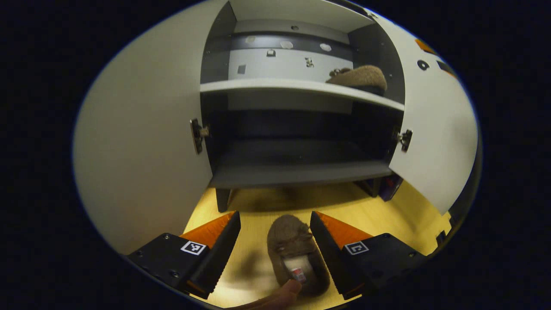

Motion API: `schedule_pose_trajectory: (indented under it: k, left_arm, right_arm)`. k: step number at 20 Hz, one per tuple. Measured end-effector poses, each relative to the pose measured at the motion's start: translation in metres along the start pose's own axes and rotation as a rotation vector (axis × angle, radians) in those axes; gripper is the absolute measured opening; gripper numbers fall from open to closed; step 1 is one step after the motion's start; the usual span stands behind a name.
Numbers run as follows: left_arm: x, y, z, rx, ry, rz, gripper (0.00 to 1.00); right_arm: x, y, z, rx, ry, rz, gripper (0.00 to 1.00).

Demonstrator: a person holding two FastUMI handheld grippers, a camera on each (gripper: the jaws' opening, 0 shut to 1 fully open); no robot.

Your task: Grab one shoe with the right hand and put it into the shoe cabinet, grab the other shoe with the left hand and put it into the shoe cabinet; then close the right door with the right hand and the left door with the left hand.

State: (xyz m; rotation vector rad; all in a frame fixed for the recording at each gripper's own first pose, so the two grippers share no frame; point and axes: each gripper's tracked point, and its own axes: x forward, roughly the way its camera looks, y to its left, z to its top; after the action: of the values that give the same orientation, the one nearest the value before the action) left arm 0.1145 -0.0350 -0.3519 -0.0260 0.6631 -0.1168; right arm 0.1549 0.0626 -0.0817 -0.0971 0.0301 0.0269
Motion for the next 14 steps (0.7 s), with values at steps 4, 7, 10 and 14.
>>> schedule_pose_trajectory:
  k: [4, 7, 10, 14]
  left_arm:
    - [0.011, -0.002, -0.058, 0.003, 0.157, -0.004, 1.00]
    - [0.015, 0.000, -0.080, -0.010, 0.216, -0.011, 1.00]
    - [0.018, -0.001, -0.086, -0.026, 0.214, -0.021, 1.00]
    - [0.023, 0.007, -0.103, -0.014, 0.188, -0.012, 0.99]
  right_arm:
    - [-0.013, 0.014, -0.018, 0.063, 0.011, 0.070, 0.96]
    - [-0.018, 0.016, -0.029, 0.078, 0.020, 0.089, 0.96]
    - [-0.020, 0.015, -0.041, 0.095, 0.042, 0.097, 0.96]
    - [-0.024, 0.013, -0.057, 0.143, 0.073, 0.108, 0.96]
